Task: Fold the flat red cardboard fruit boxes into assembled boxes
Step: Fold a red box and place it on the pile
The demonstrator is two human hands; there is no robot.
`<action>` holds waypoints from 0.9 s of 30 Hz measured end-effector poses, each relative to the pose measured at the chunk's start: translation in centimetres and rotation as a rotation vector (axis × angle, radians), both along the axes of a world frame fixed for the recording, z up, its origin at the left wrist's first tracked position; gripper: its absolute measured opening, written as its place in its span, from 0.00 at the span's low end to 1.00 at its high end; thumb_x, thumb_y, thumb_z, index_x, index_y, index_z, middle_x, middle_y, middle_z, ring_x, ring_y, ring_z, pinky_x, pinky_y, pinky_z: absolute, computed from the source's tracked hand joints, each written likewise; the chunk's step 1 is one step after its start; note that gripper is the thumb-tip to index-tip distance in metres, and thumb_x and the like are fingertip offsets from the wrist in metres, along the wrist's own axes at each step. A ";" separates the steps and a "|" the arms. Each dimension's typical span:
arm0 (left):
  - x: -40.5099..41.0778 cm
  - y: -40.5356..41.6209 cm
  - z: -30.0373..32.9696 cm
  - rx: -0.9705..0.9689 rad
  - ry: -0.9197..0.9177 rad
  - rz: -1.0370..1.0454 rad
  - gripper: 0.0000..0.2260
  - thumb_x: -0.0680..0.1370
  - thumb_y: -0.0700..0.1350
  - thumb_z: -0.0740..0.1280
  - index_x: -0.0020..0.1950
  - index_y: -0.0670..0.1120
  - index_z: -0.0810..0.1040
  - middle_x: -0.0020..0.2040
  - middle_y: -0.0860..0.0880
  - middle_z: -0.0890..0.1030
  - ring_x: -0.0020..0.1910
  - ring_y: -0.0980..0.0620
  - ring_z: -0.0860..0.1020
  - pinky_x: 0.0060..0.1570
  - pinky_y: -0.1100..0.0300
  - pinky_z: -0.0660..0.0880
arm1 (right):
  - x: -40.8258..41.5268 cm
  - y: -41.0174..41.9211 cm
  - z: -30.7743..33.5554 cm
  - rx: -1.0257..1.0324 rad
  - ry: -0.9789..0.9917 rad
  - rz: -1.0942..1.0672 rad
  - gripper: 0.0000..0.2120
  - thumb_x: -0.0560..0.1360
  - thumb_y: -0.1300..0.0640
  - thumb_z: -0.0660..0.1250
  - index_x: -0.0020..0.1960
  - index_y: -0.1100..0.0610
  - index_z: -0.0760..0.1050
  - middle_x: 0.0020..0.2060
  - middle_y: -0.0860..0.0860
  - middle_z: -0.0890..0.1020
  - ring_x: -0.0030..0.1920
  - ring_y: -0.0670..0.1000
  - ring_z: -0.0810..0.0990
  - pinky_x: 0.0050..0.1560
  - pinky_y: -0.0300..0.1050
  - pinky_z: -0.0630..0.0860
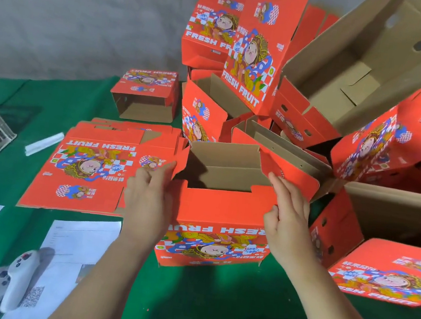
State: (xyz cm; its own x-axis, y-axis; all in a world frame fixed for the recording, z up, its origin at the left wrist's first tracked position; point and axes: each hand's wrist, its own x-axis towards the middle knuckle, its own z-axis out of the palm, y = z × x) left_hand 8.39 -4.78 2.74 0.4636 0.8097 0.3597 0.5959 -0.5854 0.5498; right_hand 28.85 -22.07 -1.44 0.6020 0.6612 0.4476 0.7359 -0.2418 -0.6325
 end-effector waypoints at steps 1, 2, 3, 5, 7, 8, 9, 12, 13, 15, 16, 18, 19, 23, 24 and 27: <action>-0.1 0.0 0.0 -0.012 -0.006 -0.006 0.27 0.76 0.29 0.64 0.74 0.42 0.75 0.60 0.36 0.74 0.59 0.34 0.72 0.63 0.42 0.68 | -0.1 -0.1 0.0 -0.001 -0.006 0.003 0.35 0.77 0.72 0.61 0.81 0.52 0.65 0.76 0.50 0.68 0.75 0.56 0.64 0.76 0.54 0.64; -0.3 0.0 0.0 -0.018 -0.009 -0.052 0.27 0.74 0.28 0.63 0.73 0.40 0.74 0.66 0.36 0.72 0.64 0.33 0.70 0.67 0.42 0.66 | -0.2 -0.1 0.0 -0.001 -0.009 0.005 0.34 0.77 0.72 0.61 0.81 0.52 0.65 0.76 0.50 0.68 0.75 0.56 0.64 0.76 0.54 0.63; -0.4 0.3 0.1 -0.042 -0.026 -0.143 0.27 0.73 0.28 0.62 0.72 0.38 0.73 0.71 0.35 0.71 0.70 0.33 0.69 0.71 0.41 0.64 | -0.3 -0.1 0.1 -0.001 -0.009 0.004 0.34 0.77 0.72 0.60 0.81 0.53 0.65 0.76 0.51 0.68 0.75 0.57 0.65 0.75 0.55 0.63; -0.6 0.8 0.7 -0.174 -0.080 -0.339 0.26 0.76 0.34 0.60 0.75 0.36 0.69 0.77 0.38 0.69 0.77 0.39 0.66 0.77 0.43 0.63 | -0.3 0.0 0.1 -0.002 -0.010 -0.002 0.33 0.77 0.72 0.60 0.80 0.54 0.65 0.76 0.53 0.68 0.75 0.59 0.64 0.75 0.58 0.63; -0.7 1.8 1.2 -0.188 -0.051 -0.428 0.27 0.80 0.39 0.62 0.80 0.42 0.65 0.78 0.44 0.69 0.78 0.46 0.66 0.78 0.42 0.62 | -0.2 0.1 0.0 0.002 -0.025 -0.005 0.33 0.77 0.72 0.59 0.80 0.55 0.66 0.75 0.55 0.69 0.75 0.60 0.64 0.76 0.61 0.63; -0.6 2.3 1.4 -0.115 0.006 -0.433 0.28 0.81 0.43 0.65 0.81 0.48 0.65 0.77 0.46 0.69 0.78 0.47 0.66 0.77 0.40 0.62 | -0.3 0.1 0.0 0.002 -0.031 -0.006 0.32 0.77 0.71 0.59 0.80 0.55 0.66 0.75 0.55 0.69 0.75 0.60 0.64 0.76 0.61 0.63; -0.5 2.7 1.6 -0.057 0.072 -0.427 0.29 0.81 0.50 0.66 0.82 0.54 0.64 0.76 0.47 0.67 0.77 0.47 0.66 0.77 0.39 0.62 | -0.4 0.1 -0.1 0.001 -0.032 -0.007 0.32 0.77 0.70 0.58 0.81 0.55 0.65 0.75 0.55 0.69 0.75 0.59 0.63 0.75 0.61 0.63; 0.6 3.5 2.6 -0.154 0.183 -0.385 0.32 0.78 0.71 0.61 0.81 0.67 0.59 0.70 0.52 0.60 0.72 0.45 0.70 0.72 0.47 0.70 | -0.6 -0.1 -0.2 -0.014 -0.031 -0.010 0.31 0.77 0.65 0.55 0.80 0.54 0.66 0.74 0.55 0.69 0.74 0.59 0.63 0.75 0.59 0.62; 1.2 3.9 3.0 -0.183 0.233 -0.348 0.33 0.76 0.75 0.58 0.80 0.69 0.58 0.69 0.53 0.60 0.69 0.44 0.73 0.69 0.48 0.72 | -0.5 -0.1 -0.2 -0.025 -0.036 0.001 0.31 0.77 0.64 0.55 0.80 0.54 0.67 0.74 0.55 0.70 0.74 0.60 0.64 0.75 0.58 0.62; 2.5 4.9 3.7 -0.179 0.470 -0.260 0.38 0.72 0.81 0.49 0.80 0.70 0.53 0.72 0.50 0.60 0.69 0.39 0.71 0.69 0.45 0.70 | -0.1 -0.1 -0.2 -0.052 -0.064 0.026 0.29 0.76 0.64 0.56 0.75 0.54 0.74 0.72 0.56 0.72 0.71 0.61 0.66 0.75 0.56 0.63; 3.1 5.2 3.8 -0.202 0.573 -0.222 0.40 0.71 0.82 0.44 0.81 0.70 0.53 0.74 0.48 0.60 0.72 0.36 0.66 0.71 0.43 0.66 | 0.0 -0.1 -0.4 -0.054 -0.077 0.032 0.27 0.75 0.65 0.57 0.72 0.54 0.78 0.70 0.56 0.74 0.69 0.61 0.67 0.74 0.52 0.62; 3.8 5.0 3.3 -0.282 0.600 -0.188 0.39 0.73 0.80 0.40 0.81 0.68 0.54 0.75 0.50 0.59 0.75 0.37 0.56 0.75 0.41 0.59 | 0.0 -0.2 -0.3 -0.048 -0.047 0.031 0.25 0.76 0.64 0.58 0.67 0.53 0.82 0.69 0.54 0.75 0.68 0.58 0.66 0.74 0.38 0.55; 3.7 4.7 2.6 -0.311 0.533 -0.193 0.36 0.75 0.78 0.42 0.81 0.68 0.55 0.75 0.51 0.58 0.76 0.39 0.53 0.76 0.40 0.57 | 0.0 -0.2 -0.2 -0.054 -0.014 0.032 0.23 0.77 0.63 0.59 0.67 0.52 0.82 0.70 0.53 0.75 0.68 0.56 0.65 0.73 0.32 0.51; 2.6 4.3 -0.1 -0.266 0.045 -0.294 0.28 0.81 0.69 0.51 0.79 0.60 0.63 0.81 0.49 0.62 0.81 0.46 0.60 0.79 0.40 0.59 | -0.1 0.0 0.1 -0.102 0.073 0.053 0.17 0.81 0.57 0.66 0.68 0.45 0.81 0.71 0.44 0.70 0.72 0.48 0.60 0.74 0.39 0.51; 2.4 4.4 -0.4 -0.318 -0.093 -0.326 0.30 0.82 0.67 0.54 0.81 0.56 0.60 0.79 0.48 0.67 0.79 0.48 0.65 0.77 0.42 0.62 | -0.2 0.1 0.1 -0.108 0.094 0.048 0.17 0.81 0.57 0.67 0.68 0.45 0.81 0.71 0.42 0.69 0.72 0.45 0.58 0.74 0.37 0.50; 2.0 4.6 -0.9 -0.398 -0.223 -0.260 0.31 0.81 0.66 0.55 0.81 0.52 0.61 0.67 0.50 0.77 0.70 0.49 0.74 0.70 0.53 0.68 | -0.5 0.2 0.3 -0.089 0.147 0.016 0.14 0.81 0.50 0.67 0.65 0.44 0.83 0.70 0.41 0.70 0.69 0.40 0.57 0.69 0.24 0.46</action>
State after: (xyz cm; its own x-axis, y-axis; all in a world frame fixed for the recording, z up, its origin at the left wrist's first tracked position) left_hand 10.35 -0.19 1.89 0.6149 0.7720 0.1606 0.3017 -0.4186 0.8566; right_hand 28.30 -21.86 -1.18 0.6463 0.7041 0.2943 0.6407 -0.2911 -0.7104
